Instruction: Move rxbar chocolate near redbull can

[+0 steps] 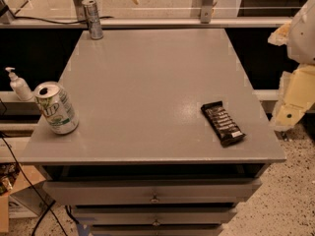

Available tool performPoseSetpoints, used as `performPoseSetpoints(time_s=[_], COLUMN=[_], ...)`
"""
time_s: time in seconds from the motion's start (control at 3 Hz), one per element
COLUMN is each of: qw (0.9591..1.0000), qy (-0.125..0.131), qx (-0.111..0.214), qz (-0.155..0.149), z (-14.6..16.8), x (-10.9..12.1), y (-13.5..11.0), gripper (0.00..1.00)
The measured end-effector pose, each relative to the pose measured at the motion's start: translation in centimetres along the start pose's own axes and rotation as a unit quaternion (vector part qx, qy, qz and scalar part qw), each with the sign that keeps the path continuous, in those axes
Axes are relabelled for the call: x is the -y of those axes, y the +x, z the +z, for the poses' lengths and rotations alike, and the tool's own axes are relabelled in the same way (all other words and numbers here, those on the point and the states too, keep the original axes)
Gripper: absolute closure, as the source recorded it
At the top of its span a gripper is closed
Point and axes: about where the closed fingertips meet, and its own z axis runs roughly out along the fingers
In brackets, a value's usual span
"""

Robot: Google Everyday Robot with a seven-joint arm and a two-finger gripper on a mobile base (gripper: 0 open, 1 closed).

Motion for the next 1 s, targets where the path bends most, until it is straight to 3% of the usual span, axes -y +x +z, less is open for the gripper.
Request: performPoseSetpoints(time_s=[0.33, 1.0], qw=[1.0, 0.997], qy=[0.0, -0.026], qx=[0.0, 0.073], qz=[0.0, 0.003], z=[0.0, 5.0], x=[0.0, 1.5], y=[0.0, -0.1], gripper=[0.0, 0.0])
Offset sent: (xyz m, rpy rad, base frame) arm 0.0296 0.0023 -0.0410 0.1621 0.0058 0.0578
